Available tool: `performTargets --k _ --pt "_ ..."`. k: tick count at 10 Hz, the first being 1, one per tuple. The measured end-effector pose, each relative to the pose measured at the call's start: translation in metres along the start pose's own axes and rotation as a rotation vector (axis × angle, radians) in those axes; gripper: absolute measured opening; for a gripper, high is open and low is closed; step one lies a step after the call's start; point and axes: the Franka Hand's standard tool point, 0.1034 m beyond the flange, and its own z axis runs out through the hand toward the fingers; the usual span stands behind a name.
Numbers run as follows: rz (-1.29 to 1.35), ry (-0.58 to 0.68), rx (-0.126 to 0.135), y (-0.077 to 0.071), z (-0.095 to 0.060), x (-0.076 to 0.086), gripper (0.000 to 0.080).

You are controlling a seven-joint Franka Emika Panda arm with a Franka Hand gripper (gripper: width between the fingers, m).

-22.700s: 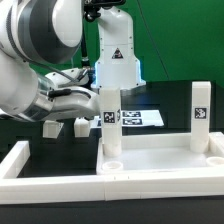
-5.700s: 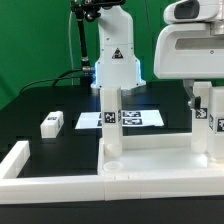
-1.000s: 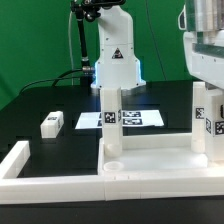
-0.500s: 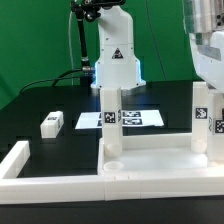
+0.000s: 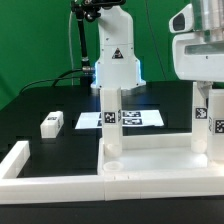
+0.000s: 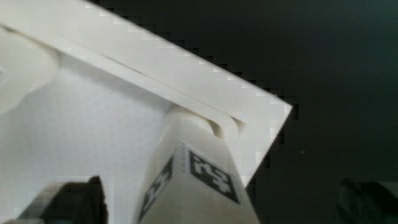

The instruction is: Assemble desk

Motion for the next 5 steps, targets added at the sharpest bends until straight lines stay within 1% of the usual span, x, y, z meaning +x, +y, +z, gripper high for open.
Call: performTargets --k 2,3,4,5 --pt "-0.124 0.003 -0.002 0.001 0.000 0.002 0.0649" --pt "-0.358 0.012 -0.011 0.003 -0.004 0.003 0.0649" --pt "-0.567 0.021 -0.021 0.004 -0.007 0.010 0.0649" --pt "-0.624 0.020 -0.028 0.006 -0.006 0.013 0.0649"
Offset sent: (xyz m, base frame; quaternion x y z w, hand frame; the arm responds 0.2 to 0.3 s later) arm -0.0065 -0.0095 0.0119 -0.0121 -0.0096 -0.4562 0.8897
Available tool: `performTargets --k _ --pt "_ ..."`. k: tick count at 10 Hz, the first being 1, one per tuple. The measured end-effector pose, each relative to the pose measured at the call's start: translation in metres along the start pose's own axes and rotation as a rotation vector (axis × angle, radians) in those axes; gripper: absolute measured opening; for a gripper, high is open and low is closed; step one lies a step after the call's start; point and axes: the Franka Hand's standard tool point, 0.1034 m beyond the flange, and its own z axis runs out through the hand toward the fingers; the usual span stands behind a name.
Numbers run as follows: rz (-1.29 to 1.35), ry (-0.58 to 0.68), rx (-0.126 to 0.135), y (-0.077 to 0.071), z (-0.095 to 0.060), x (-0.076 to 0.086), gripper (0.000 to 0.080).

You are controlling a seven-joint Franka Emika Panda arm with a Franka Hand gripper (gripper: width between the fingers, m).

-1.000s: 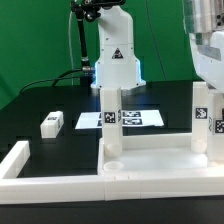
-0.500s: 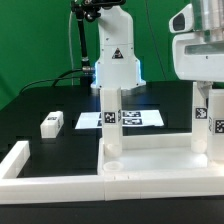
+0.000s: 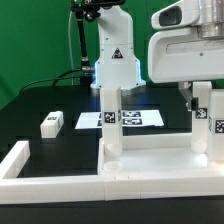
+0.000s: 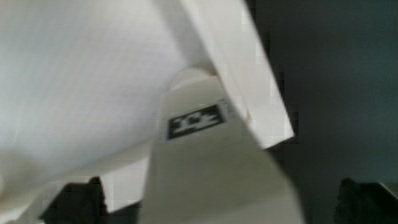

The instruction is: Assemble desk

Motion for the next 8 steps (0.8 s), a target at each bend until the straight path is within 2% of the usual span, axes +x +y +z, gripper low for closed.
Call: performTargets --k 1,2,3,4,7,8 --pt "0.019 -0.001 0.000 -0.0011 0.0005 -0.0011 0.0527" --pt "0.036 -0.001 -0.001 -0.0008 0.0006 -0.0010 0.0527" --pt "0.050 -0.001 -0.001 -0.0004 0.0008 -0.0010 0.0389" --pt "0.100 -0.001 -0.001 0.0002 0.0010 -0.0008 0.0288" --pt "0.302 -0.001 -0.002 0.0013 0.0011 -0.0002 0.0288" --pt "0.523 -0.011 -0.010 0.0023 0.0020 0.0006 0.0288"
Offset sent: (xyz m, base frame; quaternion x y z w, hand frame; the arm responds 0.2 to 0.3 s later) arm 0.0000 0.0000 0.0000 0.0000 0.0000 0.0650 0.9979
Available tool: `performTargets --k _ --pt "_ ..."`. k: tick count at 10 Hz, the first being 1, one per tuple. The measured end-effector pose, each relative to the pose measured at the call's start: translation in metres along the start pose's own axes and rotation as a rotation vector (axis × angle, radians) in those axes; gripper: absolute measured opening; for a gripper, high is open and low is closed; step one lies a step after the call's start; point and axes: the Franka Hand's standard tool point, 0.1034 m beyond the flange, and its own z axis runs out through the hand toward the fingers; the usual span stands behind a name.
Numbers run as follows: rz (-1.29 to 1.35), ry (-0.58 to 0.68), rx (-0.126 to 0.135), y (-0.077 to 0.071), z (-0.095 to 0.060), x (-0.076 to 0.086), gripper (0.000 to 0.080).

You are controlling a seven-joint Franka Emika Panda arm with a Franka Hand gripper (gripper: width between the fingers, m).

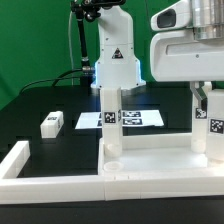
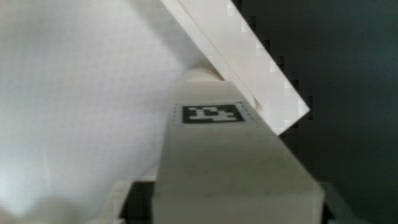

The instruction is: Assemble desk

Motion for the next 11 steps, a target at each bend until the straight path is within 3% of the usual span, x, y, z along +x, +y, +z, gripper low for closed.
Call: performTargets --k 2,4,5,6,8,9,10,11 --pt "0.409 -0.002 -0.005 -0.001 0.001 0.001 0.0288" --pt "0.687 -0.022 0.019 0.003 0.001 0.004 0.0289" --pt "0.730 -0.023 0.019 0.003 0.001 0.003 0.0289" --pt "0.710 -0.022 0.019 0.003 0.001 0.003 0.0289" --pt "0.680 -0.022 0.019 0.003 0.001 0.002 0.0561" --pt "0.456 -0.018 0.022 -0.001 0.000 -0.001 0.0561" --pt "0.327 -0.023 0.028 -0.006 -0.001 -0.006 0.0630" --pt "0.250 -0.025 0.028 -0.009 -0.001 -0.011 0.0630"
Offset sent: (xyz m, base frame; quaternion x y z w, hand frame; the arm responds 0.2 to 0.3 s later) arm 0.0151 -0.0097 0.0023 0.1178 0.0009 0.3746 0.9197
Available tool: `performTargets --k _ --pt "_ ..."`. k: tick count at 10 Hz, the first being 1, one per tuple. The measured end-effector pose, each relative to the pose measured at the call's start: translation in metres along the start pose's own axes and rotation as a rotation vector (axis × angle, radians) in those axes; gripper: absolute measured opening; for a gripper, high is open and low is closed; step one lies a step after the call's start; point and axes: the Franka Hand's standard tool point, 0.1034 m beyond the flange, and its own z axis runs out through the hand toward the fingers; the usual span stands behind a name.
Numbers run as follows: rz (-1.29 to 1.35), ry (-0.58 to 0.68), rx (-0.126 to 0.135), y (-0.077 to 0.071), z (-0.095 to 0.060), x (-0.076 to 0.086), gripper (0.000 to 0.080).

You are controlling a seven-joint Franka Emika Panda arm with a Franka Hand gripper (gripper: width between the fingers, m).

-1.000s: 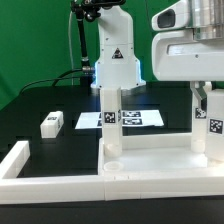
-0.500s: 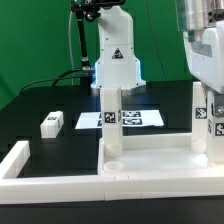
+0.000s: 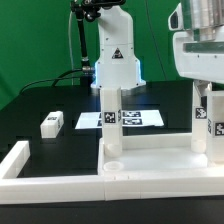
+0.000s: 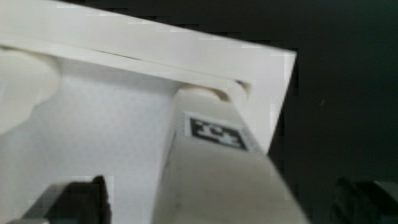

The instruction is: Assemble desk

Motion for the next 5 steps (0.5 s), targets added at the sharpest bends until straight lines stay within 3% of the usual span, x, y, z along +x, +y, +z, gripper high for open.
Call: performTargets --k 4,5 --pt "-0.254 0.005 -0.005 0.0012 -0.0001 0.0041 0.0649" --pt "-0.539 0.022 -0.021 -0.0005 -0.0030 0.0089 0.0649"
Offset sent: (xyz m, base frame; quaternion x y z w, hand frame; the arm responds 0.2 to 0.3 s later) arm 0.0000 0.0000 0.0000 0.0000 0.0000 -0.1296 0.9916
